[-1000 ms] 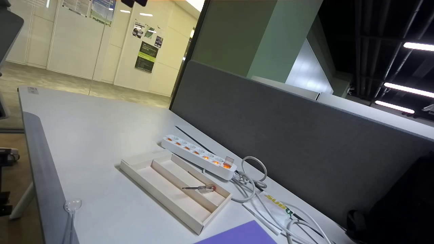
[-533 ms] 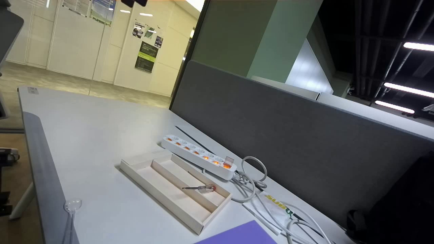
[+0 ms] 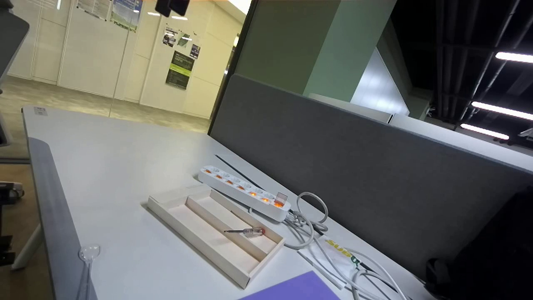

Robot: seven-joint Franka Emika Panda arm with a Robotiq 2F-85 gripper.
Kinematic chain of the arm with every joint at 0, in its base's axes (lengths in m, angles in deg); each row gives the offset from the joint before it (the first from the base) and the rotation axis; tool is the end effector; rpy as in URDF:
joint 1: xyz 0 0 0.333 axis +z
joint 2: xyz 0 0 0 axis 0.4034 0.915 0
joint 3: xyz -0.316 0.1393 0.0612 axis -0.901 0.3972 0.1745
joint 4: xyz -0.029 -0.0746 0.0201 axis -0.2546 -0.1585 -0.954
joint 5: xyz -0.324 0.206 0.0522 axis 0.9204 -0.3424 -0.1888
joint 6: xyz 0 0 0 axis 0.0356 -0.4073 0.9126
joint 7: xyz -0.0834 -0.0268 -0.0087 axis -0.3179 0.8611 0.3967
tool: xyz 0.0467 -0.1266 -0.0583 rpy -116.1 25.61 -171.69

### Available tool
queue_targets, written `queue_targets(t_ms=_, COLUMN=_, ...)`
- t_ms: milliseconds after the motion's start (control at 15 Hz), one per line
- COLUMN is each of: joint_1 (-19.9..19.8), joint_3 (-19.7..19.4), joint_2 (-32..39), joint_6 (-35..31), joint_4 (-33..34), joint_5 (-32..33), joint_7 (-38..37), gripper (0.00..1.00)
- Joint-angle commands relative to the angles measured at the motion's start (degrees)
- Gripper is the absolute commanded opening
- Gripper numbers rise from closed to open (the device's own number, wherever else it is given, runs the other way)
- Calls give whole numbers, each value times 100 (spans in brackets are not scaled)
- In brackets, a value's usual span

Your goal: Remove the screwdriver from the tray.

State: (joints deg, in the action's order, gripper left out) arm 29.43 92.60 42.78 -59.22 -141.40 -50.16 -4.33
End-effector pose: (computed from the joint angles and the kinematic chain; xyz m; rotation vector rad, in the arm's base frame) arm 0.2958 0.1602 0.4684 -3.0675 0.3133 0.0582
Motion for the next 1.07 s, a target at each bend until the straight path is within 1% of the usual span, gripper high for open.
queue_targets(t_ms=0, joint_1=-335, joint_3=-21, joint_2=343, joint_6=-637, joint_4=-321, joint_5=298, joint_7=-251, gripper=100)
queue_targets(t_ms=267, joint_1=-670, joint_3=-6, joint_2=885, joint_6=-1635, joint_4=-637, joint_5=849, joint_7=-472, gripper=100)
queue_targets(t_ms=467, joint_1=-765, joint_3=-6, joint_2=1405, joint_6=-2181, joint_4=-594, joint_5=1180, joint_7=-591, gripper=100)
queue_targets(t_ms=733, joint_1=-769, joint_3=3, joint_2=2011, joint_6=-2600, joint_4=-448, joint_5=1666, joint_7=-731, gripper=100)
queue_targets(t_ms=867, joint_1=-753, joint_3=-57, joint_2=2265, joint_6=-2726, joint_4=-377, joint_5=1874, joint_7=-722, gripper=100)
queue_targets(t_ms=1000, joint_1=-720, joint_3=-164, joint_2=2486, joint_6=-2912, joint_4=-316, joint_5=1953, joint_7=-647, gripper=100)
